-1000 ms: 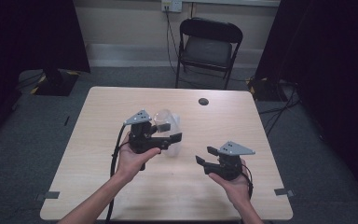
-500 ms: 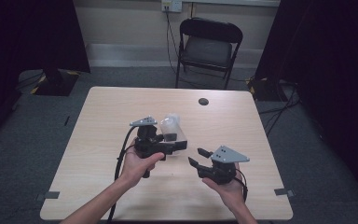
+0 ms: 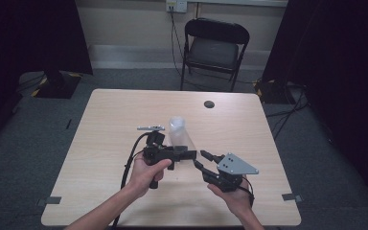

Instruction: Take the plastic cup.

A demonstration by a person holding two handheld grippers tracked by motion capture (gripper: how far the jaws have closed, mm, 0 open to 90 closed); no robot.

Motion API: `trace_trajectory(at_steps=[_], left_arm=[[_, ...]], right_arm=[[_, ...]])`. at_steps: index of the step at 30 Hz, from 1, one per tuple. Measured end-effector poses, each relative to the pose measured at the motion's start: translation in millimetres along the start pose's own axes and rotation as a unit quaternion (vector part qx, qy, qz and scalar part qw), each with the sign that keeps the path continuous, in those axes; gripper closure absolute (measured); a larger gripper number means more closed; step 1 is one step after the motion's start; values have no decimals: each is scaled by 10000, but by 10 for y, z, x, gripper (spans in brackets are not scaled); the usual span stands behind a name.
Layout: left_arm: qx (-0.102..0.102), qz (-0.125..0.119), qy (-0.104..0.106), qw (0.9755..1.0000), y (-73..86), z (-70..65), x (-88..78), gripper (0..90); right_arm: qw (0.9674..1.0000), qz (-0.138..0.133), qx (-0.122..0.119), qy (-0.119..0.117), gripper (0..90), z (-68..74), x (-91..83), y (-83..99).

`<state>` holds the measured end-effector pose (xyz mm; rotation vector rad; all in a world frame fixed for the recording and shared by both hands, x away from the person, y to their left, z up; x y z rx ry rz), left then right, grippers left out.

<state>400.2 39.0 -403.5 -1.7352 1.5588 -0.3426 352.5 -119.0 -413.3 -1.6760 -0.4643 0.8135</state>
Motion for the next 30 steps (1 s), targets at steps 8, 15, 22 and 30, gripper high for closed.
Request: trace_trajectory(at_steps=[8,15,22,30], left_arm=[[-572,-2,420,9975,21,3,9,328],[-792,21,548,9954,60,0,47,328],[-894,86,706,9935,90,-49,82,328],[-916,170,906,9915,128,-113,124,327]], right_arm=[[9994,-246,-149,185,690,-13,-24,-27],[9990,-344,-175,213,713,5,-8,-22],[9984,-475,-184,254,714,21,15,-26],[9973,-623,-209,333,740,33,31,-39]])
Point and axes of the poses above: each handheld gripper's, and its own axes: x roughly forward along the jaws, y roughly out of its underside, z roughly to its left, the point moved 5 cm from there along x, roughly forward along the jaws, and after that the axes turned 1 degree about z, right-handed, at the moved point
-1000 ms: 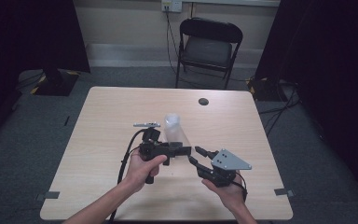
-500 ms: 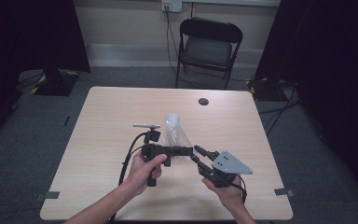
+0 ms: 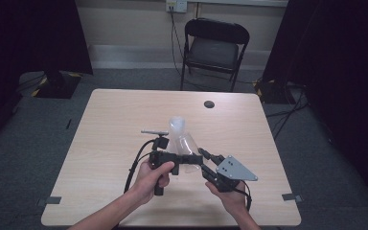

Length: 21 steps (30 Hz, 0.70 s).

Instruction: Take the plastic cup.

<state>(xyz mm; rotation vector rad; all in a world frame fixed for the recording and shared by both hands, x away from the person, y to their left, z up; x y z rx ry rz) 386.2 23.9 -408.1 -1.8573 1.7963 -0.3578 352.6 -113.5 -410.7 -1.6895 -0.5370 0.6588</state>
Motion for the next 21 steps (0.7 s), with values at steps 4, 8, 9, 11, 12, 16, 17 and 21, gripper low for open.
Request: trace_trajectory(at_steps=[4,8,9,11,12,16,17,21], left_arm=[[13,71,52,10000,15,-16,14,321],[73,68,169,9998,21,-38,26,301],[103,37,167,9998,18,-42,25,294],[241,32,140,9996,16,-49,25,278],[241,32,140,9996,16,-49,25,274],[352,-23,150,9993,1,-35,11,240],[373,-49,141,9992,-8,-30,1,225],[494,-130,82,9987,-18,-35,-10,200]], right_arm=[[9999,-63,-1,86,763,11,1,-5],[9998,-74,-20,158,819,16,-12,-3],[9998,-97,-47,194,825,18,-23,-13],[9998,-59,-96,193,847,6,-32,-19],[9998,-59,-96,193,847,6,-32,-19],[9997,-12,-81,213,872,-7,-32,2],[9996,-51,-65,278,877,-13,-42,-6],[9997,33,32,233,894,-47,-55,-11]])
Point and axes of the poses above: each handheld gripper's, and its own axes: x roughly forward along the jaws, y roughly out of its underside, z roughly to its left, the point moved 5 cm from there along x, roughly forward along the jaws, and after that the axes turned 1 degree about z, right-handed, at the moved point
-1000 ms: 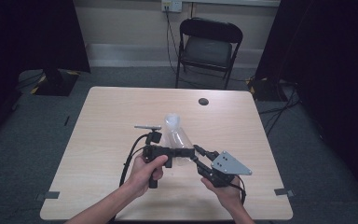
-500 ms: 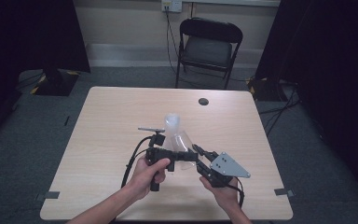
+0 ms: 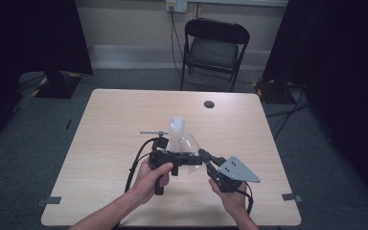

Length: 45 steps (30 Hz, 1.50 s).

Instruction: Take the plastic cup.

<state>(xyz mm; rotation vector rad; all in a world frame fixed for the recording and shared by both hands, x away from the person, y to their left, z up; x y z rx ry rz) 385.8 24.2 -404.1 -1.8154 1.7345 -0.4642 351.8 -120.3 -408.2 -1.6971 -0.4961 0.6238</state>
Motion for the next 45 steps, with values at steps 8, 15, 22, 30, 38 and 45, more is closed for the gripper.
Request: trace_trajectory(at_steps=[8,15,22,30,38,45], left_arm=[[187,16,-60,9998,2,-9,-4,193],[663,-2,-271,9974,-2,7,-39,161],[1279,-15,-747,9890,5,17,-56,156],[1821,-127,-1182,9761,4,18,-21,186],[2563,151,-1639,9525,56,-25,-14,222],[3009,360,-1913,9336,83,-45,-37,196]], right_arm=[[9999,57,90,1,897,-46,-12,7],[9994,88,326,44,897,-164,-51,6],[9984,223,513,12,897,-231,-57,30],[9956,470,811,-48,898,-328,-33,88],[9924,588,1067,-166,900,-414,-36,89],[9891,664,1274,-316,900,-459,-34,83]])
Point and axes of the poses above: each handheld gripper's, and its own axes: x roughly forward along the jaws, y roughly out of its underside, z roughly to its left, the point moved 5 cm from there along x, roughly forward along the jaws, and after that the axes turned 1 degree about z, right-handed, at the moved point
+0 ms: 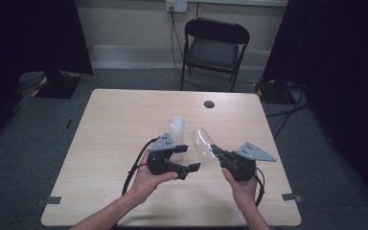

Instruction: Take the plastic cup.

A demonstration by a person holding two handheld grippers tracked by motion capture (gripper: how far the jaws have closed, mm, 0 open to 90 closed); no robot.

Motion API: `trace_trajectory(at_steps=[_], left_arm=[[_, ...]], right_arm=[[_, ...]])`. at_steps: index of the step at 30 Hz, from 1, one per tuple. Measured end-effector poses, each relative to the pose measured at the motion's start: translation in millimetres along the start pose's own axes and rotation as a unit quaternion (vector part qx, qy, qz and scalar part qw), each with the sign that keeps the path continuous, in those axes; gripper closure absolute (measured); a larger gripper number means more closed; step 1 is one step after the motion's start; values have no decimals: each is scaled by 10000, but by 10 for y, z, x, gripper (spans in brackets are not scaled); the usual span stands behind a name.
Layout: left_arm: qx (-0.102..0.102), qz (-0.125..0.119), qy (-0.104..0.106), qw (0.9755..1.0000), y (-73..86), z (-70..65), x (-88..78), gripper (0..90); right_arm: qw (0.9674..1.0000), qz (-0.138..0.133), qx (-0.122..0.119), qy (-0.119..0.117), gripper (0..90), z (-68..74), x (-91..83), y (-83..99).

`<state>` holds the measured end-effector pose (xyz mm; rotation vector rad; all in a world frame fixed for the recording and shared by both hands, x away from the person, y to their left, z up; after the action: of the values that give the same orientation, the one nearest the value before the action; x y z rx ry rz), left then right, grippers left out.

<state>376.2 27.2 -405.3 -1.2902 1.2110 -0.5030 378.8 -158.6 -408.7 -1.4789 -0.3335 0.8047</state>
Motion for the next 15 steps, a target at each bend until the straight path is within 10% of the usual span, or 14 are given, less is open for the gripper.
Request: trace_trajectory(at_steps=[15], left_arm=[[660,286,-483,9962,104,2,-60,176]], right_arm=[[9931,884,692,-331,899,-101,-34,68]])
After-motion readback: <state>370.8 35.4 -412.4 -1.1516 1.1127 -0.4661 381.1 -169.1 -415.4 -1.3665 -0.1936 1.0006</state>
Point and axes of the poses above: each handheld gripper's, and its own axes: x roughly forward along the jaws, y roughly out of its underside, z roughly to its left, the point moved 5 cm from there along x, roughly forward along the jaws, and after that the axes turned 1 degree about z, right-handed, at the moved point
